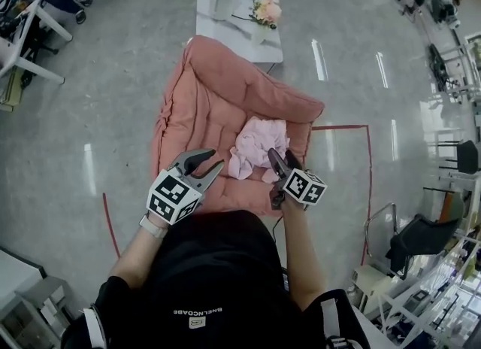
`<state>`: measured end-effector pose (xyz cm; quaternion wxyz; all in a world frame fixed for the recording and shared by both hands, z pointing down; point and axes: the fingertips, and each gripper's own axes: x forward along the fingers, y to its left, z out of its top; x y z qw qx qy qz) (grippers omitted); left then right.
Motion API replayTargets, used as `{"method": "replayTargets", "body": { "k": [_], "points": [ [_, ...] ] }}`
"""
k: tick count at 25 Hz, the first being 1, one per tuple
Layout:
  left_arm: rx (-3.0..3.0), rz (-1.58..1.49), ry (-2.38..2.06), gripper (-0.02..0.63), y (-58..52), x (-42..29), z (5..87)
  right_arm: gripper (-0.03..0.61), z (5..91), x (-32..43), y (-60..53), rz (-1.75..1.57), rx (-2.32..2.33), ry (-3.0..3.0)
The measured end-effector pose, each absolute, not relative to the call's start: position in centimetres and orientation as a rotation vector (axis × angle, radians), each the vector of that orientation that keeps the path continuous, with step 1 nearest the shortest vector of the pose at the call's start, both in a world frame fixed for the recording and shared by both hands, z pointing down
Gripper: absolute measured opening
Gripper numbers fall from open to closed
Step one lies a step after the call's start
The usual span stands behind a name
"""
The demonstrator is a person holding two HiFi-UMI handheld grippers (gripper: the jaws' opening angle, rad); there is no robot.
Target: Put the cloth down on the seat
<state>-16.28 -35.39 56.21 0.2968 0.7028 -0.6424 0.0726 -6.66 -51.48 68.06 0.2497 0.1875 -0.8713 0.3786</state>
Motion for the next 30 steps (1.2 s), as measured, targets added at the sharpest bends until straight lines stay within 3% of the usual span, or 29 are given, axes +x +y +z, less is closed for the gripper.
{"method": "replayTargets", "body": {
  "k": [12,21,30],
  "points": [
    [2.055,0.032,-1.608,0.106,-38.7,-14.9,50.1,0.315,52.8,-7.6,-48.1,0.975,0.398,-2.667],
    [2.179,-0.131,-1.595,0.079,-39.0,-13.4,46.2,0.105,45.5,-6.0,-45.3,0.791,0.449,-2.858],
    [2.254,-0.069,-1.601,0.06,-38.0,-12.1,45.6,0.089,44.2,-5.1,-42.5,0.636,0.437,-2.924]
  ]
}}
